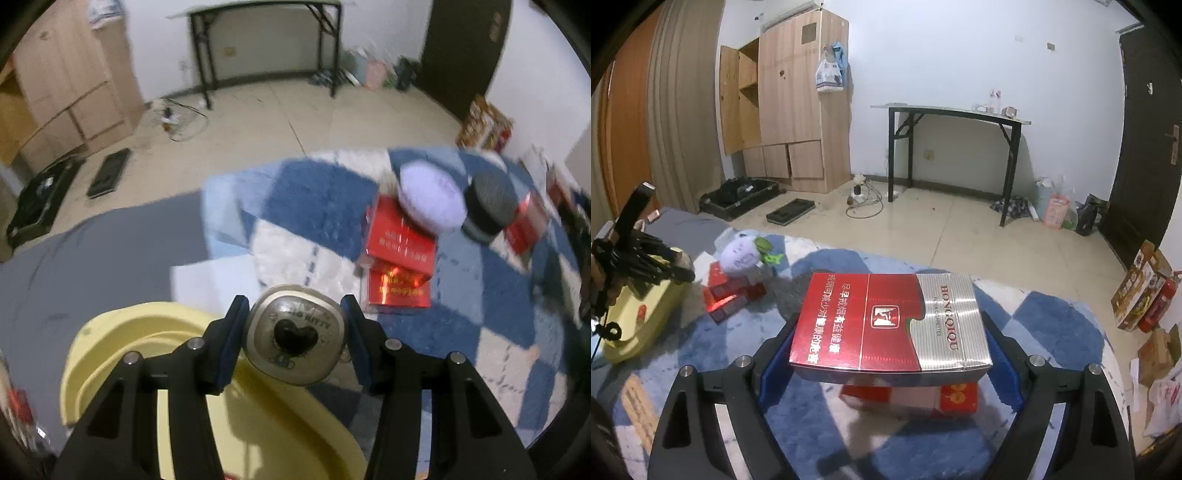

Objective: Organize rigid objects
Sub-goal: 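Carry tin and red-silver box to the yellow tray and release both, then grasp the lavender plush ball with left tool while right tool grasps red box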

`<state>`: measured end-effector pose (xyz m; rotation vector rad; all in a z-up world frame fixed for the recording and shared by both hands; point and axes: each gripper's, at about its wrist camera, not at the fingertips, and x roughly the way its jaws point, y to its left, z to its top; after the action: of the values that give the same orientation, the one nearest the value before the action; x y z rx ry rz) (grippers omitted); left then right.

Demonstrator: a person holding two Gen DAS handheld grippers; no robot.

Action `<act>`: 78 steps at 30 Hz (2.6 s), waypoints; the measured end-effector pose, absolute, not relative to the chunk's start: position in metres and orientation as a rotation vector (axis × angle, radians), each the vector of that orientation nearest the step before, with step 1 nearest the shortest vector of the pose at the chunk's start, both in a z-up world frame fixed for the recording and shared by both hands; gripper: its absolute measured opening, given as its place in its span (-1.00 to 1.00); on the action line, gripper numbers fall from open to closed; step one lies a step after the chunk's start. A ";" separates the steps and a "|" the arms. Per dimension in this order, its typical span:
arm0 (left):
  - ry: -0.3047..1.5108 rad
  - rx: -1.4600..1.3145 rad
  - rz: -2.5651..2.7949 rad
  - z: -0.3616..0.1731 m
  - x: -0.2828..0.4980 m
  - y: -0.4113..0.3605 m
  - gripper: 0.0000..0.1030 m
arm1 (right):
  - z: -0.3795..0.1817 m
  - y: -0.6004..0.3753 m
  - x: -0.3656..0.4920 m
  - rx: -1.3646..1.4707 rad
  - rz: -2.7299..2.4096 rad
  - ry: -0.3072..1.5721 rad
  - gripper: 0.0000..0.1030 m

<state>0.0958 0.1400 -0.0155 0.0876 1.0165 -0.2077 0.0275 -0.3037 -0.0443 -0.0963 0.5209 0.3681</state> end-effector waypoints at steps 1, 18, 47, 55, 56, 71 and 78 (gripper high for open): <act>1.006 0.064 -0.194 -0.007 0.093 0.147 0.02 | -0.041 -0.301 0.024 -0.094 0.379 0.520 0.72; 1.074 -0.124 0.046 -0.027 -0.042 0.271 0.02 | -0.015 -0.073 -0.047 -0.374 0.828 0.492 0.71; 1.163 -0.137 -0.015 -0.085 -0.034 0.282 0.23 | -0.106 0.130 0.030 -0.621 0.942 0.691 0.80; 1.013 -0.169 0.024 -0.035 -0.039 0.289 0.85 | -0.072 0.079 0.017 -0.455 0.937 0.685 0.99; 1.008 -0.164 0.025 -0.030 -0.038 0.286 0.87 | -0.064 0.064 0.014 -0.421 0.920 0.668 0.99; 0.875 0.045 -0.172 0.056 0.055 0.105 1.00 | 0.015 -0.224 -0.001 -0.211 0.398 0.563 0.99; 0.910 0.104 -0.180 0.012 0.111 0.031 1.00 | -0.042 -0.319 0.022 0.026 0.172 0.720 0.99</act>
<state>0.1111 0.0307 0.0117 0.1041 0.9101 -0.1797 0.0217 -0.3187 -0.0415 0.0258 0.7198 0.1718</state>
